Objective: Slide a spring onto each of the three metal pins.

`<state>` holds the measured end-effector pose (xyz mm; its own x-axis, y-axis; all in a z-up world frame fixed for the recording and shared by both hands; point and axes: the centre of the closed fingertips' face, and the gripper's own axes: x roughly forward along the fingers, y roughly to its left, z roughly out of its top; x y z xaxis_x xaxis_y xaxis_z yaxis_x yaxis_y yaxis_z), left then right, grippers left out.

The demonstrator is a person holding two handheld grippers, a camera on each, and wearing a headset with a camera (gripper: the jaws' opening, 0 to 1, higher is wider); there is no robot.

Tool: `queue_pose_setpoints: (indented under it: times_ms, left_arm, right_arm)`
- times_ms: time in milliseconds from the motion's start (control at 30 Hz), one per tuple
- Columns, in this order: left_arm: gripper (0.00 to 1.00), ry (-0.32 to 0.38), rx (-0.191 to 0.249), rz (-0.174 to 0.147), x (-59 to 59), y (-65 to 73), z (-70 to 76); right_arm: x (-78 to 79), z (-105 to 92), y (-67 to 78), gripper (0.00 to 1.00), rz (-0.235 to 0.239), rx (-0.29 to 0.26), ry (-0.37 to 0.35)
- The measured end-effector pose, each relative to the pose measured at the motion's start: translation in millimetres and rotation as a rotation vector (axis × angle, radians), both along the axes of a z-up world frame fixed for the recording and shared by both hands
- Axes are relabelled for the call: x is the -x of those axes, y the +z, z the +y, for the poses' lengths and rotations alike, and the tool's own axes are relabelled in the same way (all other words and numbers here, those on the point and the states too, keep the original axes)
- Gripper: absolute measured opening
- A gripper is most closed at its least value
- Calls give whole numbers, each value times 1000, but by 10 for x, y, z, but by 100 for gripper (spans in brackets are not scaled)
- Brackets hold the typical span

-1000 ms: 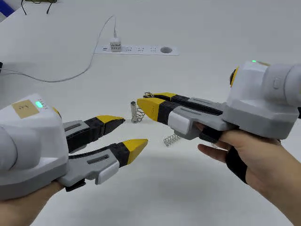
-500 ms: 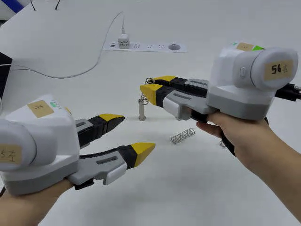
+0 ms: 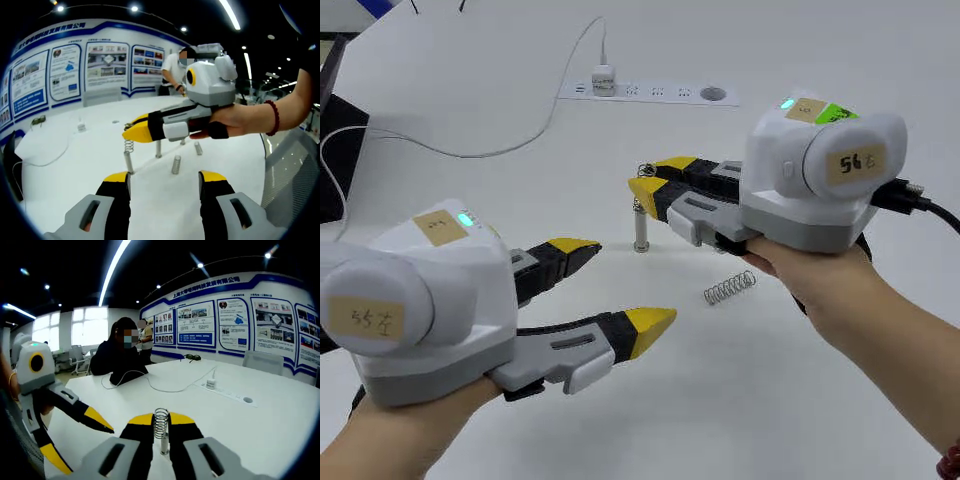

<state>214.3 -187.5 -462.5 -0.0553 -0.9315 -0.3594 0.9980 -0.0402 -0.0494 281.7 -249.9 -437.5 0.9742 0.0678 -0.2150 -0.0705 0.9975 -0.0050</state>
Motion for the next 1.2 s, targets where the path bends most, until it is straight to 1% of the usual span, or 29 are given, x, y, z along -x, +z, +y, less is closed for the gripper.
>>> queue_pose_setpoints:
  times_ms: [67,200,267,367,400,433,500,700,967,1033,1100,1200]
  left_arm:
    - [56,1,-2,3,-3,-7,0]
    - [56,6,-3,7,-16,-14,-6]
    - [56,5,-3,10,-18,-20,-4]
    - [56,7,-7,11,-25,-33,4]
    - [56,8,-8,13,-27,-37,7]
    - [56,10,-8,14,-31,-38,8]
    - [56,12,-8,16,-34,-36,9]
    - [55,24,2,27,-50,-10,12]
    - [55,25,1,32,-40,-12,23]
    - [55,27,2,32,-43,-8,25]
    - [55,28,2,31,-47,-8,24]
    - [54,25,1,31,-42,-10,23]
  right_arm:
    - [-23,-37,-43,11,9,17,-9]
    - [-61,-83,-94,11,15,9,-17]
    - [-73,-87,-92,11,10,4,-20]
    - [-87,-85,-115,11,18,-2,-21]
    - [-92,-75,-107,11,12,-12,-19]
    - [-95,-72,-120,11,18,-12,-17]
    - [-99,-74,-148,11,29,5,-15]
    - [-87,-53,-260,11,63,14,-14]
    - [-107,-60,-390,11,98,14,-25]
    - [-96,-56,-425,11,108,3,-24]
    - [-92,-53,-465,12,122,7,-23]
    - [-99,-46,-504,12,129,9,-23]
